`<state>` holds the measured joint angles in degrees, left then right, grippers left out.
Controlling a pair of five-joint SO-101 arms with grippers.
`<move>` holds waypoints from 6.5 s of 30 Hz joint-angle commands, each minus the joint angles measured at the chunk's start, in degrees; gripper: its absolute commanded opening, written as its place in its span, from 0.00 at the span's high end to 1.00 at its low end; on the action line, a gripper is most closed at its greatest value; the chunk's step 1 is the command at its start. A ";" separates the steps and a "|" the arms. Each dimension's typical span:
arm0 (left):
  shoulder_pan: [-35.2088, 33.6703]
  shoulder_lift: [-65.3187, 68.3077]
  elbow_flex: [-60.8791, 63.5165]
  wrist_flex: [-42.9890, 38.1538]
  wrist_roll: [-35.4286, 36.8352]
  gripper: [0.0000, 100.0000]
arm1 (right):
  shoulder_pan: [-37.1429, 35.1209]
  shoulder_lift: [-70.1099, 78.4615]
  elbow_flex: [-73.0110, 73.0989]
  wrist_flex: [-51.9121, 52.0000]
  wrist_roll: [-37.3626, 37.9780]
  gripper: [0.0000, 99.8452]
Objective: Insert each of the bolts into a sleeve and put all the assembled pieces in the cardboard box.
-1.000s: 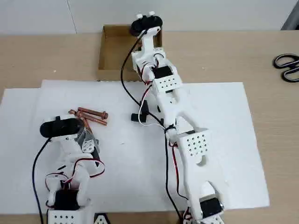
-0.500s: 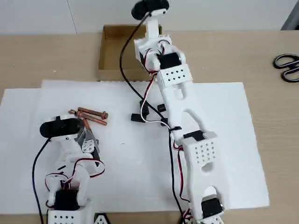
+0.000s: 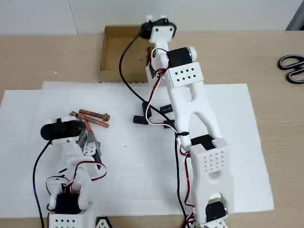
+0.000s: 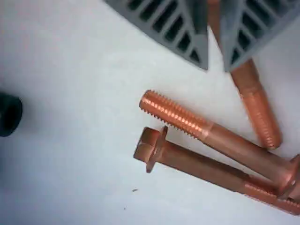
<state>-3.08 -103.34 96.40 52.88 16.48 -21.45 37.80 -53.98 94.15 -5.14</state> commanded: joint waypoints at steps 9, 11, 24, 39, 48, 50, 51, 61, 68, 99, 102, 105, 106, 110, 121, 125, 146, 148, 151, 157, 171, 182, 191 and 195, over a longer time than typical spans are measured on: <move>-0.18 -0.70 -0.22 -1.32 0.44 0.99 | -3.91 -2.68 -0.53 3.82 -0.70 0.76; -0.18 -0.70 -0.22 -1.32 0.44 0.99 | -4.44 -1.63 -0.53 3.65 -0.70 0.76; -0.18 -0.70 -0.22 -1.23 0.44 0.99 | -7.34 5.58 -0.70 2.33 -5.98 0.76; -0.18 -0.70 -0.22 -1.23 0.44 0.99 | -7.25 12.00 -0.79 -1.71 -5.80 0.76; -0.18 -0.70 -0.22 -1.23 0.44 0.99 | -8.40 11.91 -0.79 -1.45 -5.63 0.76; -0.18 -0.70 -0.22 -1.23 0.44 0.99 | -8.66 11.91 -0.79 -1.45 -5.63 0.76; -0.18 -0.70 -0.22 -1.23 0.44 0.99 | -9.01 11.91 -0.79 -1.45 -5.63 0.76; -0.18 -0.70 -0.22 -1.23 0.44 0.99 | -10.24 13.14 -0.70 -1.98 -4.92 0.76; -0.18 -0.70 -0.22 -1.23 0.44 0.99 | -10.07 17.45 -0.79 -2.42 -4.04 0.76; -0.18 -0.70 -0.22 -1.23 0.53 0.99 | -5.49 18.24 -23.74 4.70 -3.96 1.00; -0.18 -0.70 -0.22 -1.23 0.53 0.99 | -4.18 17.98 -25.49 4.70 -3.87 1.00; -0.18 -0.70 -0.22 -1.23 0.53 0.99 | -2.68 14.99 -25.32 5.23 -3.69 1.00; -0.18 -0.70 -0.22 -1.23 0.53 0.99 | -2.07 13.49 -24.70 5.41 -2.90 1.00; -0.18 -0.70 -0.22 -1.23 0.88 0.99 | -0.40 5.05 -17.93 5.49 1.05 1.00; -0.26 -0.70 -0.31 0.79 5.98 0.99 | 1.98 -19.21 16.26 4.97 -1.85 1.00; -0.26 -0.70 -0.31 0.70 5.98 0.99 | 4.79 -25.10 23.47 4.97 -2.20 1.00; -0.70 -0.53 -18.07 8.88 -3.43 0.99 | 11.74 -61.05 76.57 -17.89 -2.29 1.00; -0.62 -0.53 -21.23 10.46 -4.04 0.99 | 11.21 -62.81 80.70 -19.82 -2.29 1.00; -0.62 -0.44 -25.63 12.57 -4.48 0.99 | 11.12 -63.96 84.84 -21.85 -2.29 1.00; -0.70 -0.44 -32.57 21.71 -8.79 0.99 | 11.30 -64.31 89.32 -22.55 -2.37 1.00; -0.70 42.99 -73.54 27.96 -4.66 0.99 | 11.38 -64.31 93.71 -24.22 -5.19 1.00; -0.70 82.02 -95.25 47.56 -4.84 0.99 | 19.56 -64.40 93.71 -23.60 -5.01 1.00; -10.81 93.98 -95.60 45.19 -15.12 0.99 | 24.84 -64.40 93.71 -23.60 -4.84 1.00; -14.77 97.93 -95.52 45.45 -22.59 0.99 | 25.01 -64.40 93.98 -23.60 -5.01 1.00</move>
<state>-15.82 -6.81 3.38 99.12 -2.24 2.99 -24.18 40.09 70.51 -9.89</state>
